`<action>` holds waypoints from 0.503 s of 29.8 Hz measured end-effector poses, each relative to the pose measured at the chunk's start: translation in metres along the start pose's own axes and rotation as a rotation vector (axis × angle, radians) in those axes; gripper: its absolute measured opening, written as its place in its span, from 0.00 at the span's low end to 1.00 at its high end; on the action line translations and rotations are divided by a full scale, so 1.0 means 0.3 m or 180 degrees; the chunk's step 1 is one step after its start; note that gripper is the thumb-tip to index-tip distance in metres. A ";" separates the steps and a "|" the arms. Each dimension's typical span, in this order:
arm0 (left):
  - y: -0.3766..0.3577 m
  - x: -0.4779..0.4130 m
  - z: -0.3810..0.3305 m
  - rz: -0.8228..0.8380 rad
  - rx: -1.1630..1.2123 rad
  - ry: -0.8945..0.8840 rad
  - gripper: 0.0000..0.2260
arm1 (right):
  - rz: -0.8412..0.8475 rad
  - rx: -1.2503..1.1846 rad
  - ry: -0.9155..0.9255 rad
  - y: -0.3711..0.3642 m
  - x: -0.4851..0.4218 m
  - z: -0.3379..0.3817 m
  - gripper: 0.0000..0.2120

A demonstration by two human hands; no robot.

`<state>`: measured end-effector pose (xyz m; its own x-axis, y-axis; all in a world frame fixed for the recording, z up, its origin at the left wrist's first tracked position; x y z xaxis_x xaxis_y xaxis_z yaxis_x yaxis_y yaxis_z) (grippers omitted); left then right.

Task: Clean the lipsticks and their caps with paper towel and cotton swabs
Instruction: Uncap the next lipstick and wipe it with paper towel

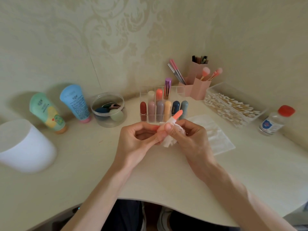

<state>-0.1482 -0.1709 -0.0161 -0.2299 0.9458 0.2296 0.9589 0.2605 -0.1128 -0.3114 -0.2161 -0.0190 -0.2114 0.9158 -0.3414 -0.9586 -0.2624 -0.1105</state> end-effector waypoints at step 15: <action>0.008 0.009 0.005 -0.0080 0.0274 0.0502 0.18 | 0.0185 0.0152 0.0399 -0.015 0.004 0.036 0.07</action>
<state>-0.1467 -0.1675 -0.0173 -0.2181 0.8984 0.3812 0.9338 0.3056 -0.1859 -0.3094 -0.2107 -0.0089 -0.2441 0.8537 -0.4600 -0.9541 -0.2964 -0.0438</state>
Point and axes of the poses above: each hand's wrist, its own x-axis away from the middle knuckle, its own y-axis out of the back of the hand, z = x × y, the point moved 5 cm from there along -x, towards the middle knuckle, and after that the axes turned 15 degrees about y, right-handed, at the moved point
